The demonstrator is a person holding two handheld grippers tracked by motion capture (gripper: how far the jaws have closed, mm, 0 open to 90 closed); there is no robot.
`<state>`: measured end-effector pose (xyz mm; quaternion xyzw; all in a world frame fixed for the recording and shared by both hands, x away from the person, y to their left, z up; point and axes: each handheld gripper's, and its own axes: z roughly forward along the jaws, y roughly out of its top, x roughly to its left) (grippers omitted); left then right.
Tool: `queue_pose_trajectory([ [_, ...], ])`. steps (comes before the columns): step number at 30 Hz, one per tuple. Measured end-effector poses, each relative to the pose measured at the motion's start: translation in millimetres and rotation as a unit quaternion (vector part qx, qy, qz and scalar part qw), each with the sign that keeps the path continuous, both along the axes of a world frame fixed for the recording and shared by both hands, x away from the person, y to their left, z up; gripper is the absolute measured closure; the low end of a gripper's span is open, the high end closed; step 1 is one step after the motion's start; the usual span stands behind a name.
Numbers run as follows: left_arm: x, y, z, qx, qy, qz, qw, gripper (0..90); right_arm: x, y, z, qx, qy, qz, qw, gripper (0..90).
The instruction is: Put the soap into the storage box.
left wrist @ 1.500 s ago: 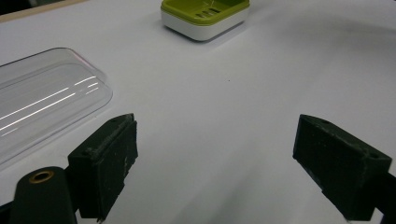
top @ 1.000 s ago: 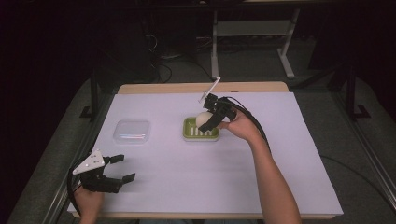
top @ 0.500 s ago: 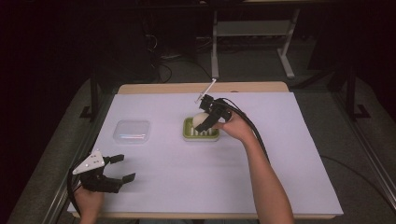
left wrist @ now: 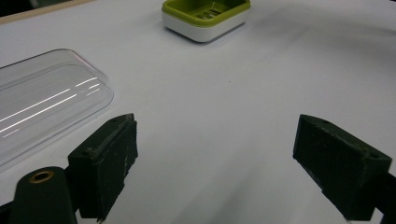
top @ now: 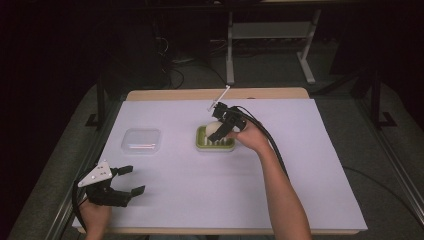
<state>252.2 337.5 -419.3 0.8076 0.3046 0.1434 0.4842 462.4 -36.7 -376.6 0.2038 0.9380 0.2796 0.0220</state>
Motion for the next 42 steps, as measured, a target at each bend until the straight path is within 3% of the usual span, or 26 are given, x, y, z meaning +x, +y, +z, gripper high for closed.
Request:
queue_pose_trajectory([
  [29, 0.0, 0.2, 0.3, 0.002, -0.001, -0.001, 1.0, 13.2, 9.2, 5.3, -23.7, -0.012, 0.02, -0.025, 0.9994, 23.3],
  [42, 0.0, 0.0, 0.2, 0.001, -0.001, -0.001, 1.0, 13.3, 9.4, 6.2, -26.7, -0.02, 0.024, -0.027, 0.9992, 23.2],
])
